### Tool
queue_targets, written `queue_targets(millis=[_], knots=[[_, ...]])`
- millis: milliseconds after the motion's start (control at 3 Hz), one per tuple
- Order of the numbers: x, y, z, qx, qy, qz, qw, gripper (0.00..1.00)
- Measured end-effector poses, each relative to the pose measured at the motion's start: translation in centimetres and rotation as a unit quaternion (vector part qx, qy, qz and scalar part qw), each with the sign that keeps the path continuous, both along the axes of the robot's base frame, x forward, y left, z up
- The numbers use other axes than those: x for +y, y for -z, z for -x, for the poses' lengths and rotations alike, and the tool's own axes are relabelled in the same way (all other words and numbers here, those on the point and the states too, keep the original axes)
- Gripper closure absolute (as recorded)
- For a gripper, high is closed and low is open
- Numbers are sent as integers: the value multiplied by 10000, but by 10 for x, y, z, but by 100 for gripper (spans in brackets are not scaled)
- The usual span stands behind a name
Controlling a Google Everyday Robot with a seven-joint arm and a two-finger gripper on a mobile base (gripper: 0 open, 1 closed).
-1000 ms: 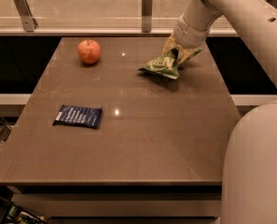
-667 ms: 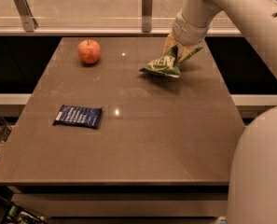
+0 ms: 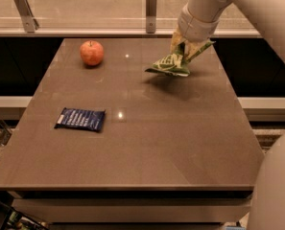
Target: Pick green jalapeno chip bag
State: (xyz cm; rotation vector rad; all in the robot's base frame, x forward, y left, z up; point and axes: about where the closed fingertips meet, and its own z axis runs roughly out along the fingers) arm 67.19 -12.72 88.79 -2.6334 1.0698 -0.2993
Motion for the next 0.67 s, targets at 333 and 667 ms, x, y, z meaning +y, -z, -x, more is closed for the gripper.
queue_targets(millis=[333,667], knots=[[-2,-15,4,-127,-28,-85,9999,100],[-6,-34,7,-228,-76,-182,9995,100]])
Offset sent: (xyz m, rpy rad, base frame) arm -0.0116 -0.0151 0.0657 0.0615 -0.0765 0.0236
